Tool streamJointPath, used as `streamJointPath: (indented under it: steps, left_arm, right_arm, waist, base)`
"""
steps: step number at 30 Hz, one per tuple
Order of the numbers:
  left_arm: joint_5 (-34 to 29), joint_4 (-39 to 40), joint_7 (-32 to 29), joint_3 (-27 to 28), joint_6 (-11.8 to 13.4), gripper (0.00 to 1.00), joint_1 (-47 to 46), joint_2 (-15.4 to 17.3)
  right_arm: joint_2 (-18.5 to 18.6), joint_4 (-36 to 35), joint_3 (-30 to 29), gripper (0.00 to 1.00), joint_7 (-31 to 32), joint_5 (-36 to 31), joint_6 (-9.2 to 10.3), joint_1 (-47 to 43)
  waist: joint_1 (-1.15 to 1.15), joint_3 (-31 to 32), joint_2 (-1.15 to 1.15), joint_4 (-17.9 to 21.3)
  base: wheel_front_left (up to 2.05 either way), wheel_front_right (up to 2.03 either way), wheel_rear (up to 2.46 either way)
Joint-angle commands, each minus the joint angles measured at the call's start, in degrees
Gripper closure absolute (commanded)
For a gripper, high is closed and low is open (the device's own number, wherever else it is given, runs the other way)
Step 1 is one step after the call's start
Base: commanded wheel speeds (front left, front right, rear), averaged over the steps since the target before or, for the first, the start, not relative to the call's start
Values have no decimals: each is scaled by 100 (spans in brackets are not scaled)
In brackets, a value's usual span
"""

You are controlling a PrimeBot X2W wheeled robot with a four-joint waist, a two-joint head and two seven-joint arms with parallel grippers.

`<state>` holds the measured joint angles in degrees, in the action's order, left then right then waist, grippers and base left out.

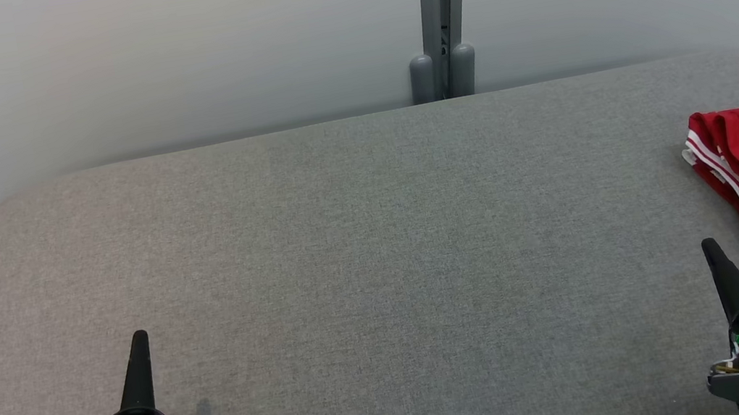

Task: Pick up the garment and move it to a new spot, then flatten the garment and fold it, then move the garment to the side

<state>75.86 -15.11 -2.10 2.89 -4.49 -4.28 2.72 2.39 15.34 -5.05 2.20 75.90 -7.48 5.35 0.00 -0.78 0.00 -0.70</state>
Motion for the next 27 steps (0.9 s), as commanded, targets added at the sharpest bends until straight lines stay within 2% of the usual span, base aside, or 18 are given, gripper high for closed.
streamJointPath:
  steps: [1,27]
  left_arm:
    - [150,59,-35,56,-51,100,-149,34]
    - [1251,102,-340,292,-251,100,-220,37]
  right_arm:
    - [54,-69,-28,100,46,153,-2,95]
    - [67,-123,-124,100,342,1255,-2,114]
  waist:
    - [0,2,0,3]
    - [0,43,0,49]
  base:
    - [0,0,0]
    - [0,0,0]
